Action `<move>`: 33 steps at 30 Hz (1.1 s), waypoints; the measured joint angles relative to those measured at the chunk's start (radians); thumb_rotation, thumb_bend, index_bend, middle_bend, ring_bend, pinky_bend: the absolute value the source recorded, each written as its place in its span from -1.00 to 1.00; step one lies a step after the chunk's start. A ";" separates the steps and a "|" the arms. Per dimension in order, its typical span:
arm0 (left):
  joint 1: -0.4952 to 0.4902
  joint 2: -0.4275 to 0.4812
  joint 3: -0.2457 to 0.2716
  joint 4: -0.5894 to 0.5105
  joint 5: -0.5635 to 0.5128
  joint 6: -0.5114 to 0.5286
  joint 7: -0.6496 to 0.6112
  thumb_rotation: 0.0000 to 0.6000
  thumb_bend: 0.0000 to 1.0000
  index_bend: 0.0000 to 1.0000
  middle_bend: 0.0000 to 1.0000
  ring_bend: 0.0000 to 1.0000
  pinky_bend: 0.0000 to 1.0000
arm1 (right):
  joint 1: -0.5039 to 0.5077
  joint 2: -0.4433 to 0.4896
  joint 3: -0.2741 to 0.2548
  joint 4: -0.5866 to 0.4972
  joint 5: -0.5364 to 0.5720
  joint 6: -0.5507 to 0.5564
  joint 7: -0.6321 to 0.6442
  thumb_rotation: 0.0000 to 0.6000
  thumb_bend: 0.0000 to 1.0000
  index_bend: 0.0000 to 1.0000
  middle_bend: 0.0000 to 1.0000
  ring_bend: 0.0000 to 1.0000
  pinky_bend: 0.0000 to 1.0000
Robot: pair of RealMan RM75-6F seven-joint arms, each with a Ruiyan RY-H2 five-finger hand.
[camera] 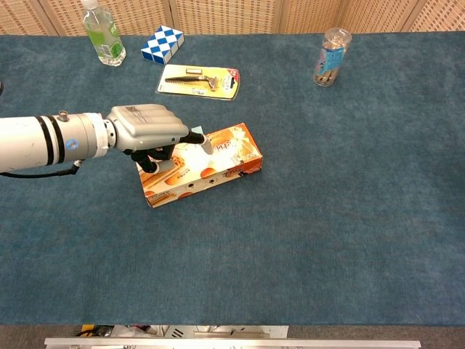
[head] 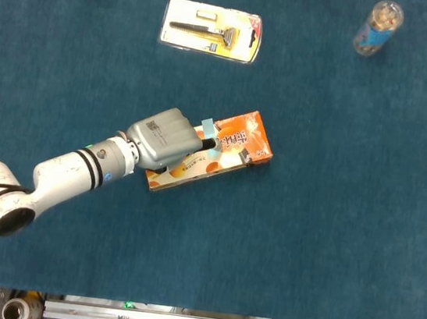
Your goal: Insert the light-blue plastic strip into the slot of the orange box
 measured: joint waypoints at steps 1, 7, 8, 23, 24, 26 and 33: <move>0.006 0.010 -0.001 -0.008 0.005 0.012 -0.006 1.00 0.48 -0.67 1.00 1.00 1.00 | 0.000 0.001 0.002 0.001 0.001 0.000 0.002 1.00 0.15 -0.21 0.94 1.00 1.00; 0.058 0.062 -0.001 -0.034 0.038 0.103 -0.050 1.00 0.47 -0.70 0.98 0.99 1.00 | -0.006 0.019 0.016 0.013 0.019 0.007 0.022 1.00 0.13 -0.21 0.86 0.98 1.00; 0.070 0.068 0.000 -0.035 0.044 0.123 -0.058 1.00 0.47 -0.72 0.95 0.97 0.98 | -0.008 0.023 0.017 0.014 0.023 0.008 0.025 1.00 0.10 -0.21 0.83 0.95 1.00; 0.433 0.120 0.015 0.034 0.014 0.584 -0.192 1.00 -0.06 -0.76 -0.13 -0.13 0.17 | -0.053 0.038 -0.003 0.127 0.032 0.039 0.041 1.00 -0.59 -0.30 -0.05 -0.07 0.32; 0.455 0.118 0.014 0.045 0.004 0.605 -0.199 1.00 -0.06 -0.75 -0.21 -0.20 0.09 | -0.056 0.037 -0.006 0.133 0.029 0.040 0.047 1.00 -0.59 -0.31 -0.09 -0.12 0.27; 0.503 0.110 0.010 0.074 -0.018 0.653 -0.212 1.00 -0.06 -0.74 -0.28 -0.26 0.00 | -0.061 0.032 -0.011 0.144 0.020 0.045 0.059 1.00 -0.59 -0.32 -0.12 -0.14 0.24; 0.642 0.079 -0.004 0.136 -0.061 0.801 -0.239 1.00 -0.06 -0.72 -0.31 -0.29 -0.08 | -0.080 0.003 -0.027 0.190 -0.012 0.069 0.062 1.00 -0.59 -0.32 -0.15 -0.18 0.23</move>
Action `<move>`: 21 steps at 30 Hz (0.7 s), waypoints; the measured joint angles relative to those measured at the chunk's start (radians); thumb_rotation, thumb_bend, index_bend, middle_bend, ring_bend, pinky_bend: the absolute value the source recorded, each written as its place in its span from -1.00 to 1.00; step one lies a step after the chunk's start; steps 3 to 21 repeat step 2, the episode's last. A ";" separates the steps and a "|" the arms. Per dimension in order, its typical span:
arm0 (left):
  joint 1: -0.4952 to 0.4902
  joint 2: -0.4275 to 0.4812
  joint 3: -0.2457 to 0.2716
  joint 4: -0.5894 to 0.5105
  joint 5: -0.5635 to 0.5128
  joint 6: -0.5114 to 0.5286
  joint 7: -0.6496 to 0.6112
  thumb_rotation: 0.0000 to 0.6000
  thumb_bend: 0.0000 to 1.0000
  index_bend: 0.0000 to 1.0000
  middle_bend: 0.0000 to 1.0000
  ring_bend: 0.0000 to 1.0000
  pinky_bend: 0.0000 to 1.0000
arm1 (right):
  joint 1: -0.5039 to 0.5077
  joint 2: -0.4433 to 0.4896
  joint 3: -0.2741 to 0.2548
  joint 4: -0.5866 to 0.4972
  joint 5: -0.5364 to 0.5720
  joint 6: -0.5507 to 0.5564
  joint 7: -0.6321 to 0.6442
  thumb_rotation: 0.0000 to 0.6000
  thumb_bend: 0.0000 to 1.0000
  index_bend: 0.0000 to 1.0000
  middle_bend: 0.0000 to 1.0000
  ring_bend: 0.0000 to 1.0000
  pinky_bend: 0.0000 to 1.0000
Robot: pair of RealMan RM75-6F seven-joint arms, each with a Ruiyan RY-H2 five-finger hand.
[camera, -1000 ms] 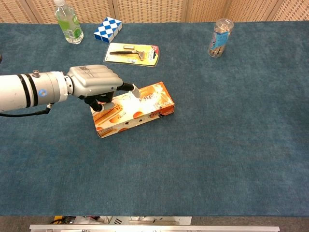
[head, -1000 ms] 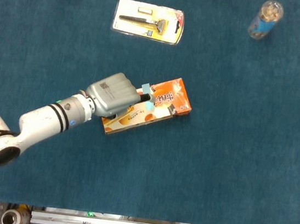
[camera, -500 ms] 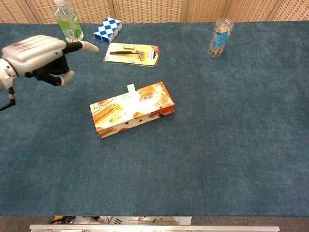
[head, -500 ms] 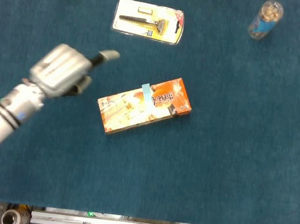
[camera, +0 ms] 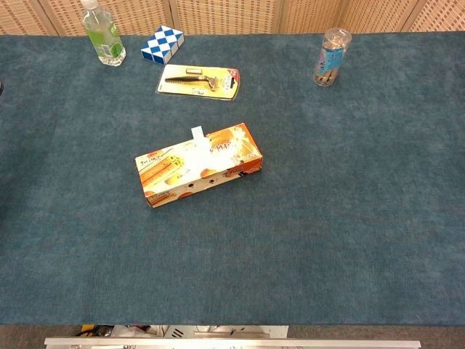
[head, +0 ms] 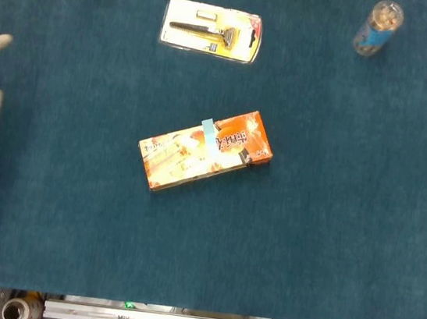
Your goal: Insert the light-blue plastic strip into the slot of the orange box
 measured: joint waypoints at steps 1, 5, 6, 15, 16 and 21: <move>0.021 -0.001 -0.001 0.001 -0.003 0.019 -0.002 1.00 -0.06 -0.72 -0.31 -0.29 -0.08 | -0.001 -0.001 0.000 0.000 -0.002 0.001 0.000 1.00 -0.59 -0.32 -0.16 -0.18 0.23; 0.037 -0.001 -0.001 0.001 -0.004 0.033 -0.003 1.00 -0.06 -0.72 -0.32 -0.29 -0.08 | -0.002 -0.003 -0.001 0.000 -0.004 0.002 -0.001 1.00 -0.59 -0.32 -0.16 -0.18 0.23; 0.037 -0.001 -0.001 0.001 -0.004 0.033 -0.003 1.00 -0.06 -0.72 -0.32 -0.29 -0.08 | -0.002 -0.003 -0.001 0.000 -0.004 0.002 -0.001 1.00 -0.59 -0.32 -0.16 -0.18 0.23; 0.037 -0.001 -0.001 0.001 -0.004 0.033 -0.003 1.00 -0.06 -0.72 -0.32 -0.29 -0.08 | -0.002 -0.003 -0.001 0.000 -0.004 0.002 -0.001 1.00 -0.59 -0.32 -0.16 -0.18 0.23; 0.037 -0.001 -0.001 0.001 -0.004 0.033 -0.003 1.00 -0.06 -0.72 -0.32 -0.29 -0.08 | -0.002 -0.003 -0.001 0.000 -0.004 0.002 -0.001 1.00 -0.59 -0.32 -0.16 -0.18 0.23; 0.037 -0.001 -0.001 0.001 -0.004 0.033 -0.003 1.00 -0.06 -0.72 -0.32 -0.29 -0.08 | -0.002 -0.003 -0.001 0.000 -0.004 0.002 -0.001 1.00 -0.59 -0.32 -0.16 -0.18 0.23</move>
